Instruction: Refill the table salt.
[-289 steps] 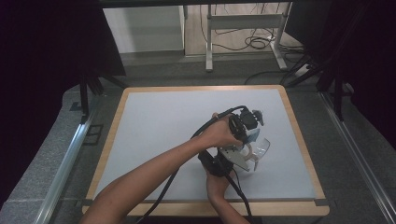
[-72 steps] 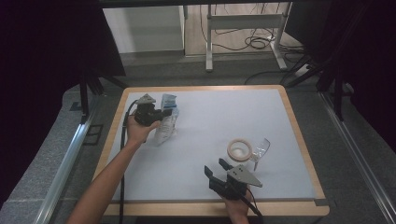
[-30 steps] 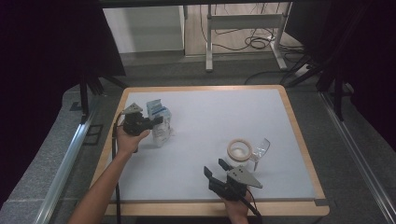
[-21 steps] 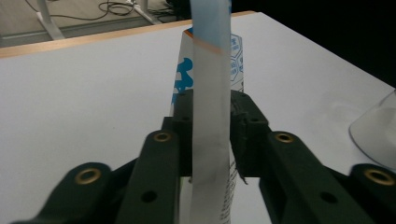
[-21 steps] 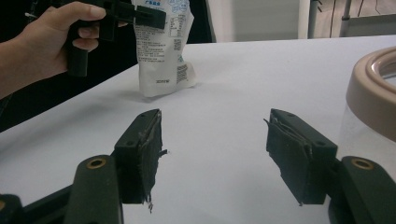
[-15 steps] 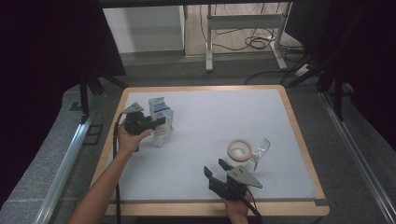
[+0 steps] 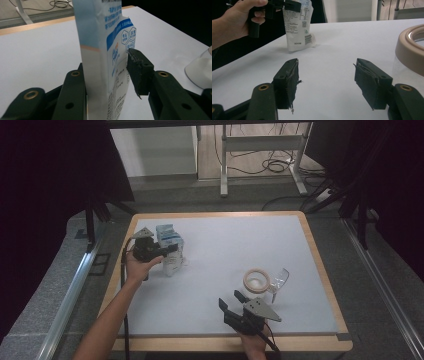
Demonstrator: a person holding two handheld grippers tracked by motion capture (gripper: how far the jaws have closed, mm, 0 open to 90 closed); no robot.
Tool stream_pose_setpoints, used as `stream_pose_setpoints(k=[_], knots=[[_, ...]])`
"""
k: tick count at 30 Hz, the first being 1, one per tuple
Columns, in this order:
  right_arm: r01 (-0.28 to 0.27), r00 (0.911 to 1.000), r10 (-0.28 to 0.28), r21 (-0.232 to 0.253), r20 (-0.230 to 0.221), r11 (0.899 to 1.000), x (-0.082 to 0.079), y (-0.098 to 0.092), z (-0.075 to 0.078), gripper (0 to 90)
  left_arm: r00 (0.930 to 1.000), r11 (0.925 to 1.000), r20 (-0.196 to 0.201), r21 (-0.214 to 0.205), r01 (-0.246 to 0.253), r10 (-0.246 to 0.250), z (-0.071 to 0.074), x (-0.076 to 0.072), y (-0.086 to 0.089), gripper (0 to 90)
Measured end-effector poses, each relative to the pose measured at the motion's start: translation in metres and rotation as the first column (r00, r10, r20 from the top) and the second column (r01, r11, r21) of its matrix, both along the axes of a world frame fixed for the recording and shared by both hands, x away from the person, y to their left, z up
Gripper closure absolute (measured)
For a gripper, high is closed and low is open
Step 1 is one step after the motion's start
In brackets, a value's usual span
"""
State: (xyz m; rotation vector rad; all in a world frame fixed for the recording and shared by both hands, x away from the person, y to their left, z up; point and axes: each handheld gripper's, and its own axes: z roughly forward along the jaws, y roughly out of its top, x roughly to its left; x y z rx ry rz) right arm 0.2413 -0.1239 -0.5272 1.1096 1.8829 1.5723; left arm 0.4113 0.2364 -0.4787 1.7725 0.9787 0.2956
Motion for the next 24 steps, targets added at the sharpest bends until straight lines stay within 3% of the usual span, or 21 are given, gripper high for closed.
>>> stream_pose_setpoints(k=[8,13,24], knots=[[-0.004,1.0000,0.004,-0.002,0.001,1.000,0.000,0.001,0.000,36.7,0.9995,0.9995,0.021,-0.019,-0.023,0.024,0.003,-0.003,0.007,62.4],[-0.003,1.0000,0.003,0.000,0.000,1.000,0.000,0.001,0.000,36.7,0.9995,0.9997,0.029,-0.019,-0.013,0.014,0.005,-0.006,0.008,67.2],[-0.001,1.0000,0.001,0.003,0.005,1.000,0.000,0.000,0.001,36.7,0.9977,0.9996,0.067,-0.027,-0.006,0.008,0.010,-0.014,0.012,65.3]])
